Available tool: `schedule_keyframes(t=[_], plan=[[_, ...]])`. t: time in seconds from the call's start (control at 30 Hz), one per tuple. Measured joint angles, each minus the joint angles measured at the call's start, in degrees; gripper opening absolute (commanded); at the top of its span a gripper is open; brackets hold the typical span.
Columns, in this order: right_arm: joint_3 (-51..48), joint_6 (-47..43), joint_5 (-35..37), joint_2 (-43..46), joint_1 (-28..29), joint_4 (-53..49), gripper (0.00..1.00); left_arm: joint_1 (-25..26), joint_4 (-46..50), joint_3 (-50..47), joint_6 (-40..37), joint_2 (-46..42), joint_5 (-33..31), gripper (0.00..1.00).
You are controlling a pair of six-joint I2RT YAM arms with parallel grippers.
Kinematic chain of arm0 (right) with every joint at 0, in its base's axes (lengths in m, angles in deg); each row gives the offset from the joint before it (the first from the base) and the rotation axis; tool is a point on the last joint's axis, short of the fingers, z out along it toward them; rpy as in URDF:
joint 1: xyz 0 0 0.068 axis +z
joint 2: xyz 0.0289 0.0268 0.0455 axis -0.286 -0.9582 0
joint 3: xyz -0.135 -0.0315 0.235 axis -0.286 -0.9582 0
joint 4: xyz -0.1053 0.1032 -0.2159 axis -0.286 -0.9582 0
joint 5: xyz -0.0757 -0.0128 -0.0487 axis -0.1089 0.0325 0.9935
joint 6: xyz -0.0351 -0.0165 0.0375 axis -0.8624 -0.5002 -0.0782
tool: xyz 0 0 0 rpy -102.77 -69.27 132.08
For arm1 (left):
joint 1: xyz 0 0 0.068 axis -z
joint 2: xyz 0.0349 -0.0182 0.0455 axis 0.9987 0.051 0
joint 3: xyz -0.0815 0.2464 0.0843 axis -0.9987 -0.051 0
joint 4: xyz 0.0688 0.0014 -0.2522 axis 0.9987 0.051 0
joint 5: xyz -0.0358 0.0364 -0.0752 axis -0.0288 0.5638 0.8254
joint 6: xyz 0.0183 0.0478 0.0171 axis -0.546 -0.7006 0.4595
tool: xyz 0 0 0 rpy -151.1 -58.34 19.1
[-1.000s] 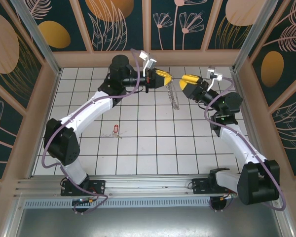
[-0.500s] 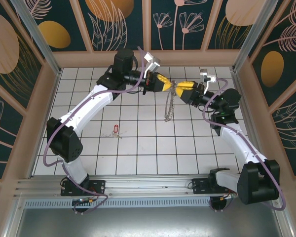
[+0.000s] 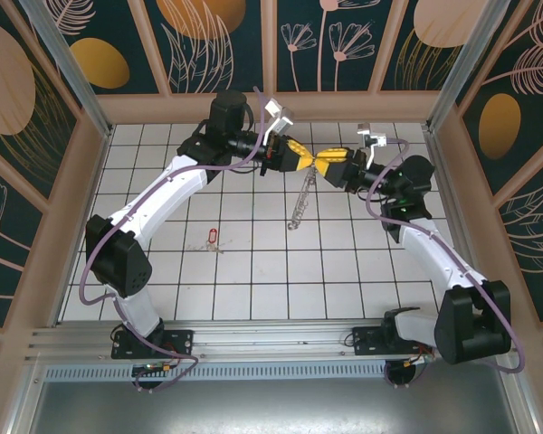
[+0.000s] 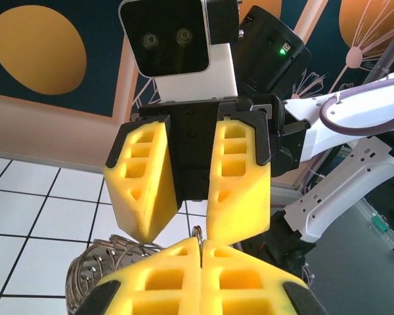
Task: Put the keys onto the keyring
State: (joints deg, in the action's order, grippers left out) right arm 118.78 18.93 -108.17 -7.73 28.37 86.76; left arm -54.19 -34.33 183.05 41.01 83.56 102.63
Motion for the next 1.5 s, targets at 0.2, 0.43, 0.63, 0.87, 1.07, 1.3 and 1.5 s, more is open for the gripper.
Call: schedule_keyframes(t=[0.2,0.43,0.63,0.87,1.07,1.3,1.5], plan=[[0.46,-0.31,-0.02,-0.87,1.03,0.02,0.15,-0.09,0.15,0.00,0.00,0.02,-0.04,0.00],[0.79,-1.14,-0.02,-1.46,1.44,0.44,0.00,-0.66,0.13,0.00,0.04,0.33,-0.04,0.00],[0.76,-1.11,0.52,-1.49,1.42,0.46,0.00,-0.63,-1.88,-0.50,1.49,0.24,-1.09,0.28],[-0.79,1.22,2.25,-1.62,0.70,5.20,0.00,-1.07,-16.13,-13.09,9.94,-6.21,-9.66,0.39],[-2.84,5.25,4.74,-1.62,0.61,11.56,0.00,-1.14,-31.23,-21.07,19.82,-10.08,-14.60,0.30],[-3.67,10.12,8.46,-1.97,0.61,19.52,0.00,-1.14,-44.22,-23.34,30.40,-9.90,-14.91,0.32],[-3.69,13.16,10.86,-3.52,0.96,23.76,0.00,-0.72,-51.12,-23.82,35.39,-9.11,-14.93,0.32]])
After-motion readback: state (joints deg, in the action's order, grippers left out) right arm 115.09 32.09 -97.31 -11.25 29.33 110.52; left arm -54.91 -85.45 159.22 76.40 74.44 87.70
